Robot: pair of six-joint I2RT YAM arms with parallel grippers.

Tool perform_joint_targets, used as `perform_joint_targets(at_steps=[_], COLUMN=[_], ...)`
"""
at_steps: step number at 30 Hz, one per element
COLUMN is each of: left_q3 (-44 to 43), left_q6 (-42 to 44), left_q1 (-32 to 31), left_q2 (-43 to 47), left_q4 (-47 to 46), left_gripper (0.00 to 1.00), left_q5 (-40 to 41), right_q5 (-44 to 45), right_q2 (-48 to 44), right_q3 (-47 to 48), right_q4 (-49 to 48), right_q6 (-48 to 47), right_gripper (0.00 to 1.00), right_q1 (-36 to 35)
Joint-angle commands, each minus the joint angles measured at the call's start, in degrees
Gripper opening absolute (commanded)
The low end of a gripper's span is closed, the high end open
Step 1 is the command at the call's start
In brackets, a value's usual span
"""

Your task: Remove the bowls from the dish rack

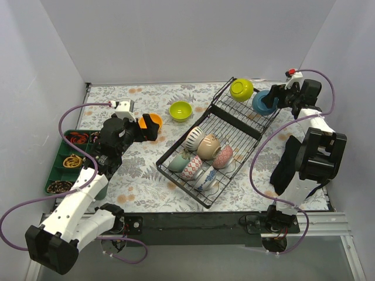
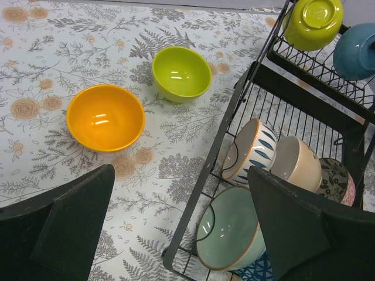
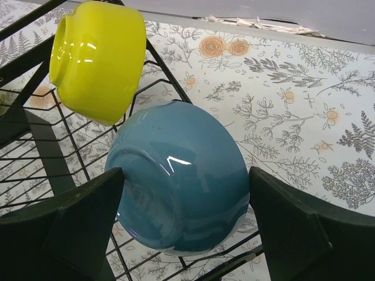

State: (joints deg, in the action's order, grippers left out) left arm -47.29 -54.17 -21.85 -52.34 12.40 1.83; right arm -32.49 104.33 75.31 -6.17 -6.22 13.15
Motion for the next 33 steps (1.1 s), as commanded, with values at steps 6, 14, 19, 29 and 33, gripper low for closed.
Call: perform_joint_targets(at_steps=[6,14,19,29,33], left_q3=[0.4,0.4,0.4,0.6,0.5], left_q6=[0.7,0.6,0.6,0.6,0.6], left_q1=[0.1,0.1,0.1,0.0,0.1], left_q2=[0.0,0.4,0.4,0.4,0.1], left_q4=[-0.7,-0.8,-0.8,-0.7,-0.7], left_gripper=[0.98,0.98,0.98,0.98,0.98], left_q5=[-1.6,-1.7,-1.7,-1.7,-1.7], right_q5=[-7.5,-5.8,-3.5,0.9,4.3], right_q2=[-1.7,-5.6,-7.5,-10.6,-13.8], right_q3=[-1.2,-3.8,-5.5,-6.7,-6.6], right_q4=[0.5,-0.5,-1.1,-1.9,-1.8], right_q6=[0.5,0.9,0.9,3.6,2.8], right_gripper=[0.82,0.55,0.38,0.30,0.27], right_q1=[-0.3,-1.8,-3.0,-4.0,-5.8])
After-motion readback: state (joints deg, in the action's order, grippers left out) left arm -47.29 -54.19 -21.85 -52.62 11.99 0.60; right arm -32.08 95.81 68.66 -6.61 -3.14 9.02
